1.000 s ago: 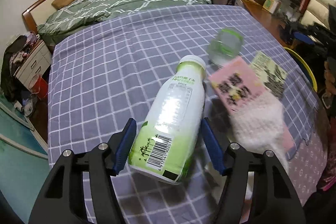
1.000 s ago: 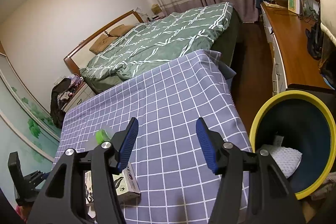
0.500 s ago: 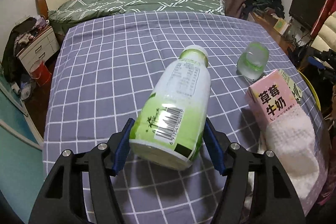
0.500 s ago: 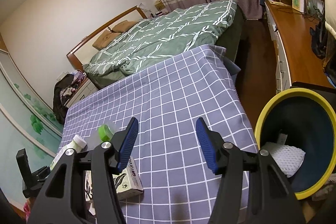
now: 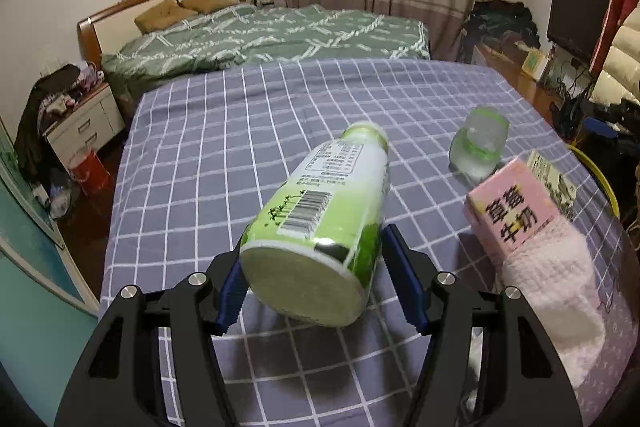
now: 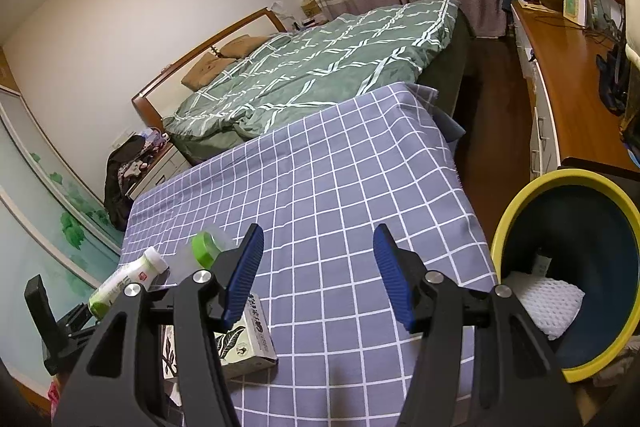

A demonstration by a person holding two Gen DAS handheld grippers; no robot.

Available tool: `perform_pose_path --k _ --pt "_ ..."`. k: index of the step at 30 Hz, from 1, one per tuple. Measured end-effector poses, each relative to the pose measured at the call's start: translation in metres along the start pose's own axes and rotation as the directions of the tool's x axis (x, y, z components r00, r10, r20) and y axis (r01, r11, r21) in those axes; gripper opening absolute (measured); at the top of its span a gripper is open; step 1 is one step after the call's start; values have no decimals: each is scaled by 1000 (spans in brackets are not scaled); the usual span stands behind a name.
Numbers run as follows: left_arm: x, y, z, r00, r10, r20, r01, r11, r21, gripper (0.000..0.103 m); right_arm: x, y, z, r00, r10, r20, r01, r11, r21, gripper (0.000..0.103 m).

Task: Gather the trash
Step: 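Grasp the green-labelled white bottle with the left tool and lift it, then carry the green-labelled bottle with the left tool and drop it into the bin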

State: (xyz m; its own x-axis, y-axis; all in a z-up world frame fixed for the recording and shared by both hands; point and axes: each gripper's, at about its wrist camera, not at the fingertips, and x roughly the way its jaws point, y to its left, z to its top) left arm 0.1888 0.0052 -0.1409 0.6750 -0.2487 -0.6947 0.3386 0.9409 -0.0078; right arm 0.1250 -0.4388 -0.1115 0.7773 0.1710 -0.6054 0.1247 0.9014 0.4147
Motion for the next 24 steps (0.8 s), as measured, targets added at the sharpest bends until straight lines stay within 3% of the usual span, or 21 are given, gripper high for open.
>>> perform_pose_path --k 8,15,24 --pt "-32 -1 42 987 52 149 -51 999 -5 58 -1 2 -1 1000 7 -3 -7 1000 -5 55" --pt "-19 -9 84 986 87 143 -90 996 9 57 -1 2 -2 1000 10 -5 -11 1000 -5 55" --pt "-4 -9 106 986 93 138 -90 996 -28 56 -4 5 -2 999 31 -9 -31 999 -13 55"
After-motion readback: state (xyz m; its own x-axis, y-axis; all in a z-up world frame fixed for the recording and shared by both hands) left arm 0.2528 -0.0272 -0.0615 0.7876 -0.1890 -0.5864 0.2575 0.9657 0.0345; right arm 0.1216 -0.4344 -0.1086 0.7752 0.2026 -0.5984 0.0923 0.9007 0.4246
